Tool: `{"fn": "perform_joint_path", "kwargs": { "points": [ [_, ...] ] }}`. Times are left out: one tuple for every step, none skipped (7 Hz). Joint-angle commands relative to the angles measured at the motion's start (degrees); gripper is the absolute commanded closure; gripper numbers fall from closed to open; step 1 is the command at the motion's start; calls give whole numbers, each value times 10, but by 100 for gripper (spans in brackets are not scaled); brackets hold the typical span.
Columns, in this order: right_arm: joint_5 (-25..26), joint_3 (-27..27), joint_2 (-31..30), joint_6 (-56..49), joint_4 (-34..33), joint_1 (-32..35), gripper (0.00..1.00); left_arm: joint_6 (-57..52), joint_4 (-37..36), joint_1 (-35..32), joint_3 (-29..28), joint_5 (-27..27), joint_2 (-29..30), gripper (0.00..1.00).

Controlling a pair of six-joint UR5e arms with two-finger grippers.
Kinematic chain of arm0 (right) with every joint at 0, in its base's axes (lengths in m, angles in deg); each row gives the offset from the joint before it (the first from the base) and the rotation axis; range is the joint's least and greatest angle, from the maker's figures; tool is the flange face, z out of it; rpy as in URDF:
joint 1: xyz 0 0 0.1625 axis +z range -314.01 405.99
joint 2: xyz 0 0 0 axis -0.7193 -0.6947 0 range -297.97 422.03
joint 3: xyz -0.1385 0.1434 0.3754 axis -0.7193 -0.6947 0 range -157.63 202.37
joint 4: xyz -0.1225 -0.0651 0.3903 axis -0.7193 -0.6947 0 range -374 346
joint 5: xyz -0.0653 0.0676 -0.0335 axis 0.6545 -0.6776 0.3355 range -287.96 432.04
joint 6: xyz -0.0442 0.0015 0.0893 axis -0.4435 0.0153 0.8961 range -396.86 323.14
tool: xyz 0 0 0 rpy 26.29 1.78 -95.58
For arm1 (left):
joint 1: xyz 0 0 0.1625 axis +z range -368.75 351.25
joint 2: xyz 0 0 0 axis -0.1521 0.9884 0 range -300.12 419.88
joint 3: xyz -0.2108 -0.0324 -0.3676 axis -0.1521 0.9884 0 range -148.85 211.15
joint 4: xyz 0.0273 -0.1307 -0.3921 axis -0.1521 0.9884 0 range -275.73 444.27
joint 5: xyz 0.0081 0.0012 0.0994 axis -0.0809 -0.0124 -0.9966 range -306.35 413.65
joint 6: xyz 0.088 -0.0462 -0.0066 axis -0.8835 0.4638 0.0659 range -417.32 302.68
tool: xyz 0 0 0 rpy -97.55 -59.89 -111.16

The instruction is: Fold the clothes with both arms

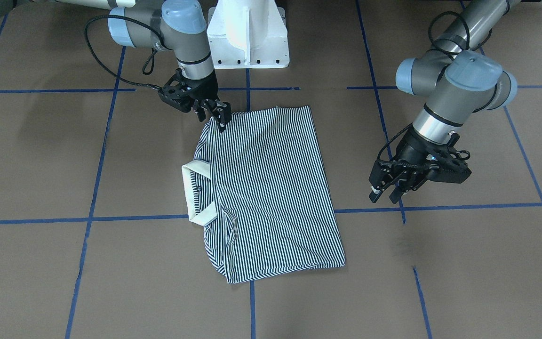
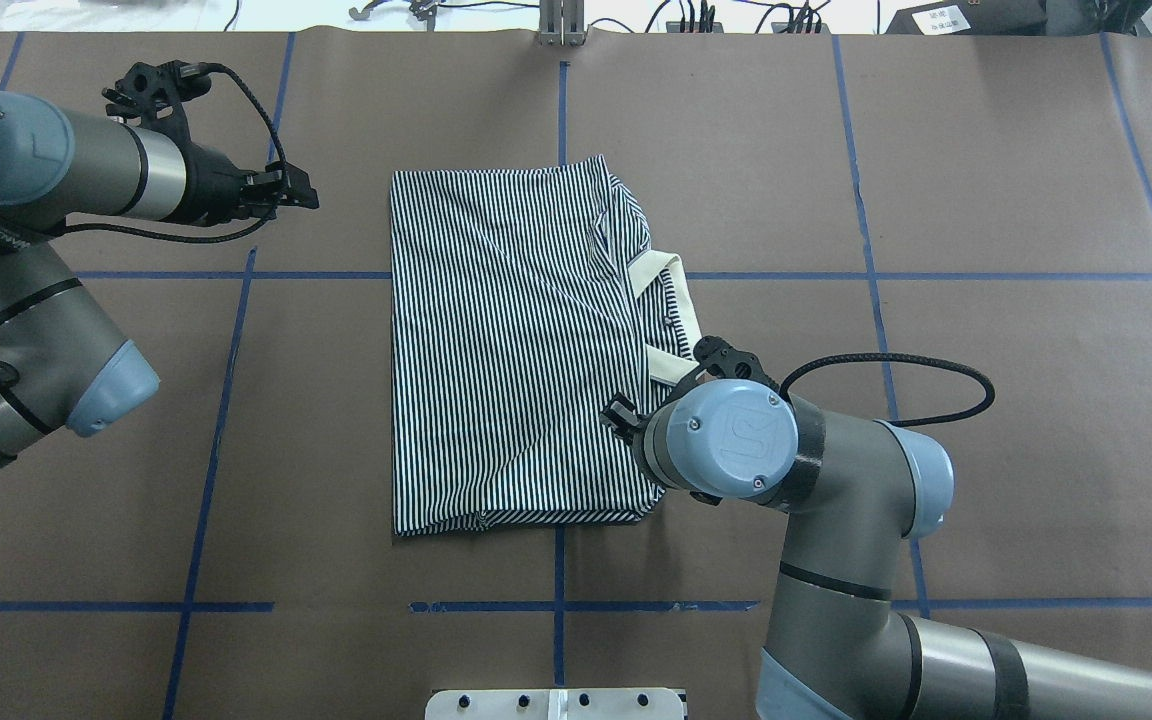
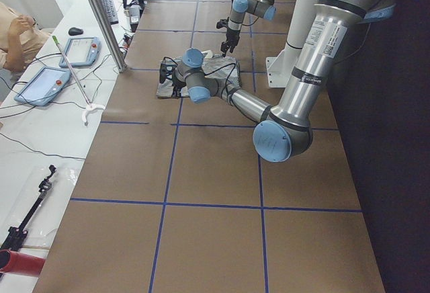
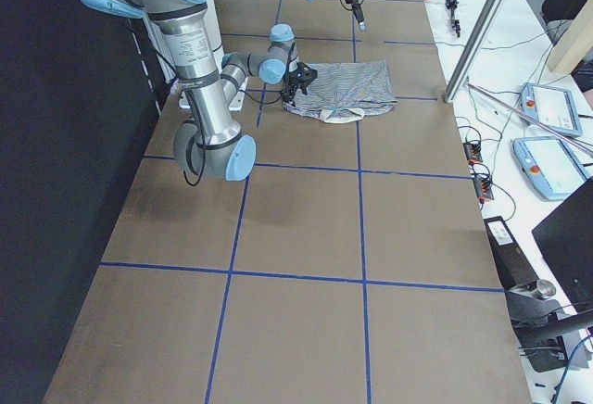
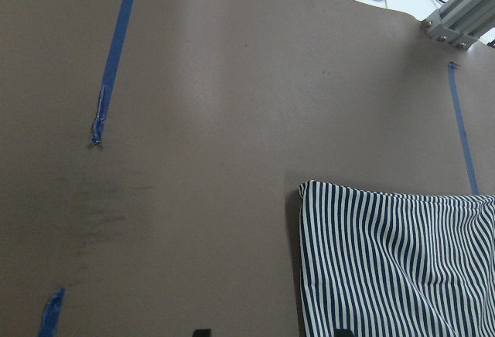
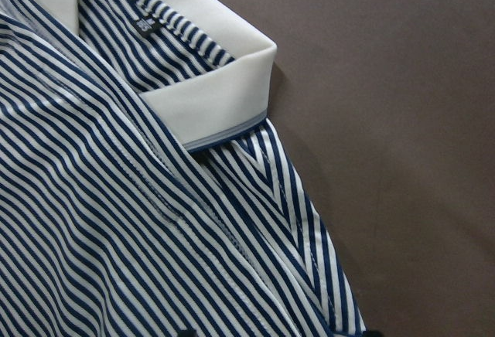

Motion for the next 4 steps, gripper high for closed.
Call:
{"fn": "perform_joint_path", "kwargs": {
  "points": [
    [2, -4, -8, 14, 16, -15, 25, 0, 0, 0, 4, -1, -1, 38],
    [2, -16, -9, 14, 16, -18, 28, 1, 0, 0, 4, -1, -1, 38],
    [3, -18, -8, 14, 16, -18, 31, 1, 0, 0, 5, -1, -1, 38],
    [3, -18, -7, 14, 15, -14, 34, 1, 0, 0, 14, -1, -13, 38]
  ]
}}
